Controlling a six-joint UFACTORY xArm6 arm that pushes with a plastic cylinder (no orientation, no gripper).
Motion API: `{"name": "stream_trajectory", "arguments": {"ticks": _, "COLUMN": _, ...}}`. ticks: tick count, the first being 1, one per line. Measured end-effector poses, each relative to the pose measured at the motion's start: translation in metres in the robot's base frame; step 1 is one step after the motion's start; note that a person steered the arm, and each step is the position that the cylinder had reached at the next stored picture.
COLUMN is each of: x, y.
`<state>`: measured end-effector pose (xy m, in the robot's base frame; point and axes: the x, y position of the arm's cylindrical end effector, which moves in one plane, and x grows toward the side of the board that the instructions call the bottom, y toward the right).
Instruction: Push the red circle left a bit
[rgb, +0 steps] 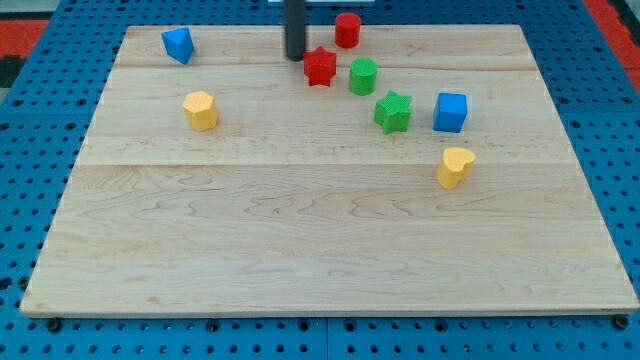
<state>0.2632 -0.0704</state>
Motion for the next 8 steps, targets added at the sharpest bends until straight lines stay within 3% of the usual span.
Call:
{"name": "stream_trajectory", "arguments": {"ticks": 1, "x": 0.021, "y": -0.020}}
{"name": "stream_trajectory", "arguments": {"ticks": 2, "x": -0.019, "y": -0.004}}
{"name": "stream_trajectory", "arguments": {"ticks": 3, "x": -0.040, "y": 0.034}}
{"name": "stream_trajectory", "arguments": {"ticks": 5, "x": -0.017, "y": 0.141}}
{"name": "stream_trajectory", "arguments": {"ticks": 6, "x": -0.042, "y": 0.193}}
{"name": "stream_trajectory", "arguments": {"ticks": 7, "x": -0.072, "y": 0.181}}
{"name": "stream_trajectory", "arguments": {"ticks": 8, "x": -0.071, "y": 0.170}}
